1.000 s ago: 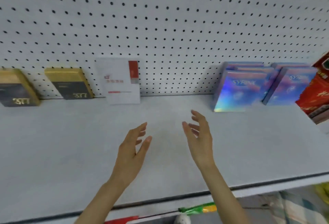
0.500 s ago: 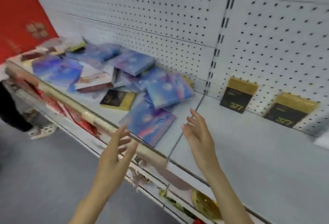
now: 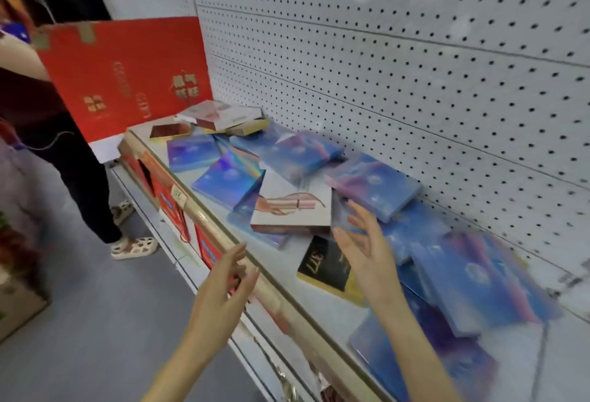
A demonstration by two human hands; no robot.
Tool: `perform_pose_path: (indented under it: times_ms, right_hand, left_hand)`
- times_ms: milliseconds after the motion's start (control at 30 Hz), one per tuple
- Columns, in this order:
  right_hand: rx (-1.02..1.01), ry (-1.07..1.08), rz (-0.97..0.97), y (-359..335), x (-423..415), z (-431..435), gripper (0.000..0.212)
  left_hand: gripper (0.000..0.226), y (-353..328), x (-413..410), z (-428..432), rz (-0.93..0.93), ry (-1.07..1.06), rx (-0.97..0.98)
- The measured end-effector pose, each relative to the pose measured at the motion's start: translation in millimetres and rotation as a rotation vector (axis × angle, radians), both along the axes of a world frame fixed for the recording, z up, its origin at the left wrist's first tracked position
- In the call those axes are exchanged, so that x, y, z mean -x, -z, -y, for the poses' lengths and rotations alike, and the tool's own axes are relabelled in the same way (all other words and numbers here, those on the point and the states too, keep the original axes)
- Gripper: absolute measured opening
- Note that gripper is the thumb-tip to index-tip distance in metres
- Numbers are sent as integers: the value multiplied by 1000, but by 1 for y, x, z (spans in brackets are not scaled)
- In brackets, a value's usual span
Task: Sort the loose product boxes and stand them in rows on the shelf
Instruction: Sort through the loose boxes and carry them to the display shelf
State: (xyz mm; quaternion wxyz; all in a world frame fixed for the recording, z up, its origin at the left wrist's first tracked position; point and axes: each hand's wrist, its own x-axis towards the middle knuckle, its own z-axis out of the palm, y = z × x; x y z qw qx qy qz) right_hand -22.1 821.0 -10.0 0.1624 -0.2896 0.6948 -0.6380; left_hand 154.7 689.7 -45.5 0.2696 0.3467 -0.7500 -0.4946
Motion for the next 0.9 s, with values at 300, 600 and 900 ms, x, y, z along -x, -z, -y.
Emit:
perform_pose_path:
  times_ms: [300, 600, 900]
  right_hand:
    - [-396, 243, -17, 43, 41, 100, 49]
    - [-236, 508, 450, 49, 36, 122, 33]
    - [-80, 888, 634, 12, -72, 129, 14]
  left_hand:
    - [33, 15, 69, 136, 93, 97, -79]
    - [29, 18, 121, 181, 215, 275, -377]
    - [26, 7, 93, 220, 307, 673, -917]
